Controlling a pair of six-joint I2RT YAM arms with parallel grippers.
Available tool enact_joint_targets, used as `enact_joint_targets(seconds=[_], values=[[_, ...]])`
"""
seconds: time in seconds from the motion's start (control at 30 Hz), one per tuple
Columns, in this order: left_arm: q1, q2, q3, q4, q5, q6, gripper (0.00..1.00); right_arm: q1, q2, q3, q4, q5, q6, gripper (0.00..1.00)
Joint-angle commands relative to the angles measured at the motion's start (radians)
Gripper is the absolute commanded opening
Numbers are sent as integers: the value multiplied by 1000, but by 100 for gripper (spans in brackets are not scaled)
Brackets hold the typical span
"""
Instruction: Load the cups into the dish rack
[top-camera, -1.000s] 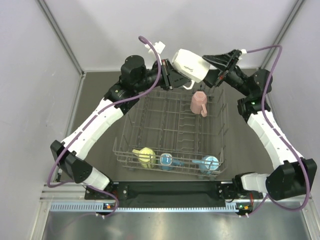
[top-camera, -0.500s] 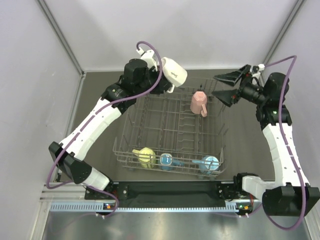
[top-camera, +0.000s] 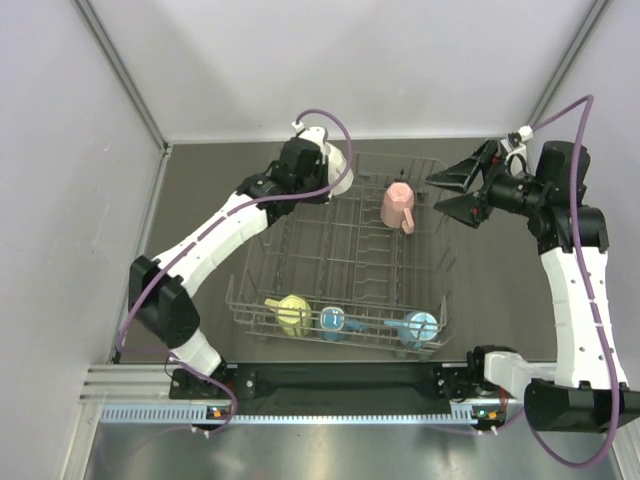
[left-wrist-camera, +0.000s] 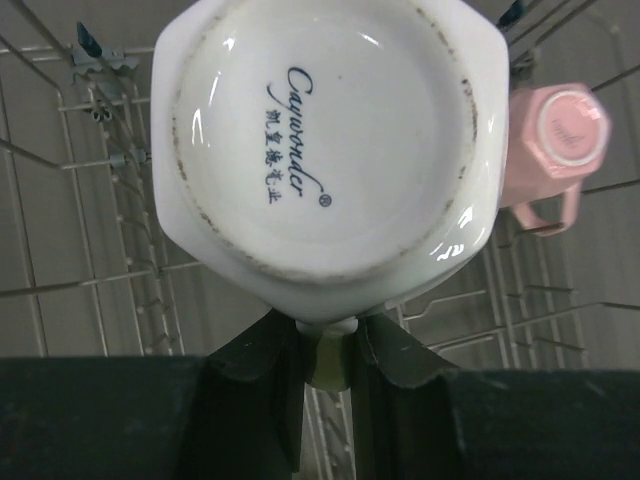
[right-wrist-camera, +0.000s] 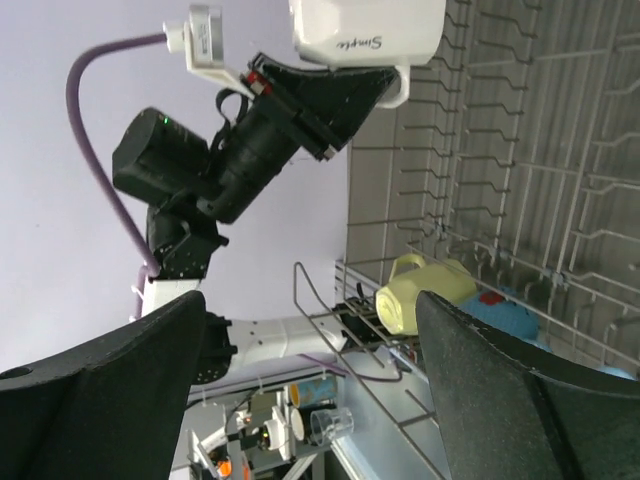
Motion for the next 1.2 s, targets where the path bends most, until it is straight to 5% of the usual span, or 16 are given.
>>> enact_joint_targets(seconds=[0.0,0.43,1.17], values=[[0,17,28,169,-46,73,0,-3,5,84,-125,-4,-113,86],[-2,97,1,140,-86,88,0,-71,48,198,-287,-32,-254,87],[1,159,-42,151,-114,167,0,-80,65,189,-286,-33,-265,88]])
